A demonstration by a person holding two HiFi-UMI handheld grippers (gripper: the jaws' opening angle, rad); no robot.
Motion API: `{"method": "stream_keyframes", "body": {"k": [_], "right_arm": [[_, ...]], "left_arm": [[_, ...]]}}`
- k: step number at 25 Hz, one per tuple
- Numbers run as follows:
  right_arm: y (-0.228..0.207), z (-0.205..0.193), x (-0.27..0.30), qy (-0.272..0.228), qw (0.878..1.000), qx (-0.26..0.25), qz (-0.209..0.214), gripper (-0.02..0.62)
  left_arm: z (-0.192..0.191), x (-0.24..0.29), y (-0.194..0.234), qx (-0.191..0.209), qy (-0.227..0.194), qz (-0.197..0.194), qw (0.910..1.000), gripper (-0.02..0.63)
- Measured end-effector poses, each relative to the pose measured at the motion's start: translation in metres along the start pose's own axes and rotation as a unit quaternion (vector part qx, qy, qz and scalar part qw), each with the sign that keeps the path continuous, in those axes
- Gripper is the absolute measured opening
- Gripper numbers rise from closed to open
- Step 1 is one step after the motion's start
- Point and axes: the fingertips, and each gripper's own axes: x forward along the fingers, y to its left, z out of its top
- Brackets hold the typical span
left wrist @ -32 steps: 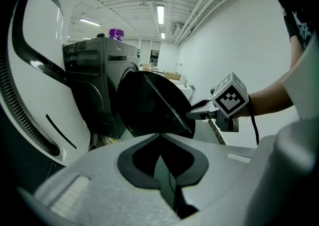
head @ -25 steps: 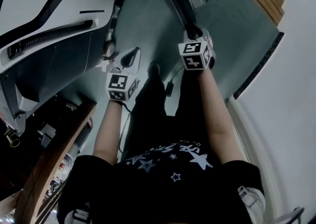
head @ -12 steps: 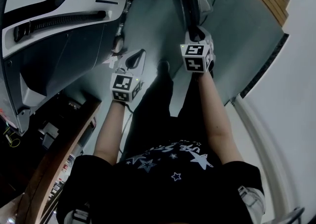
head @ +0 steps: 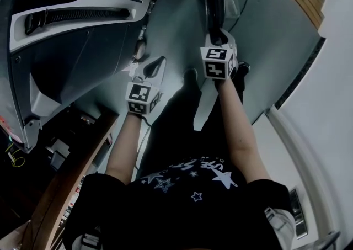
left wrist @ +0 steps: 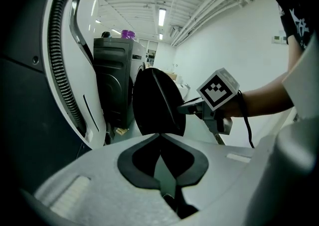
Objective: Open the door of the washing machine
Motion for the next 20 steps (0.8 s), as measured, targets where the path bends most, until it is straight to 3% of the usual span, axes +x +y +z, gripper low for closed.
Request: {"method": "stream_keyframes", "body": {"k": [10, 15, 20], "right_arm": [[0.007, 0.004, -0.02, 0.002, 1.0, 0.022, 0.009, 0.13], [-0.005, 0.011, -0.06, -0.007, 0.999, 0.043, 0.008, 0.13], [-0.025, 0.021, -0.103, -0.016, 1.0, 0.027, 0.001, 0.129]], "left_arm": [[0.0, -0.019, 0.005, -0.012, -0.01, -0.015, 0.9998, 0.012], [0.026, -0.026, -0.012, -0.002, -0.026, -0.029, 0.9992, 0.012], [0.063, -0.031, -0.031, 0.014, -0.05, -0.038, 0.998, 0.011]]}}
